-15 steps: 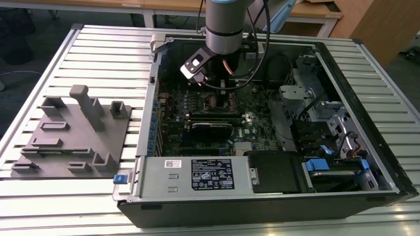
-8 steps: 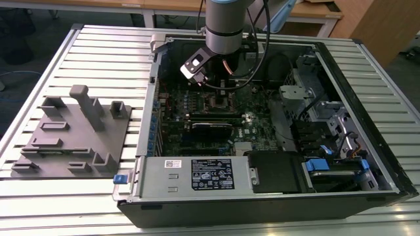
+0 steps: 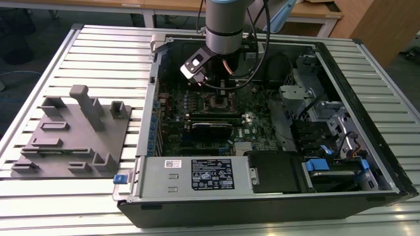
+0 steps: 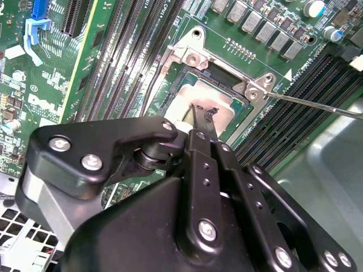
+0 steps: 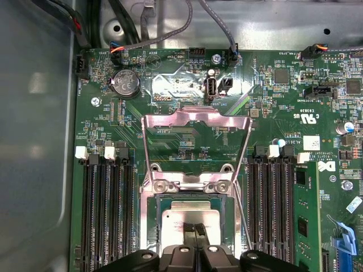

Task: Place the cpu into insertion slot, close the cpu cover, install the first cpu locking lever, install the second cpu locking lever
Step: 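Place the cpu into insertion slot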

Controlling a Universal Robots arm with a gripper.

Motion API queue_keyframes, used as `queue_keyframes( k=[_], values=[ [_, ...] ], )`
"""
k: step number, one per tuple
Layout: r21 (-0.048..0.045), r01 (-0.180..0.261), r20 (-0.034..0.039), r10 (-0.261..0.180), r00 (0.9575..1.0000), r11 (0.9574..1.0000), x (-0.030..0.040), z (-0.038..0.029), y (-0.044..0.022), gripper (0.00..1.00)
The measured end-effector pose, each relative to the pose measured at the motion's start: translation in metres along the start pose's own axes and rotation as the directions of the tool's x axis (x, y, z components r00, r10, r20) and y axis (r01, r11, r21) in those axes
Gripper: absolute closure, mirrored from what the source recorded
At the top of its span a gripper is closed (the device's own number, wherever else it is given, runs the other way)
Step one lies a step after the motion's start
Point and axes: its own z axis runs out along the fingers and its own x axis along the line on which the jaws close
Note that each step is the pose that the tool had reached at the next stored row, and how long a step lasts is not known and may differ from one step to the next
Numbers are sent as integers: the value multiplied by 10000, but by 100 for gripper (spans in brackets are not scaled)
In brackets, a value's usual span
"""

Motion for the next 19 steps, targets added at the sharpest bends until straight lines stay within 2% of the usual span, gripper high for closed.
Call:
queue_keyframes(
  k=[8, 10, 19],
  values=[
    [11, -17, 2, 17, 10000, 10000, 0, -1, 1, 90],
    [181, -16, 5, 16, 10000, 9998, 0, 0, 9, 90],
    [192, -117, -10, 117, 9999, 9997, 0, 1, 9, 90]
  ],
)
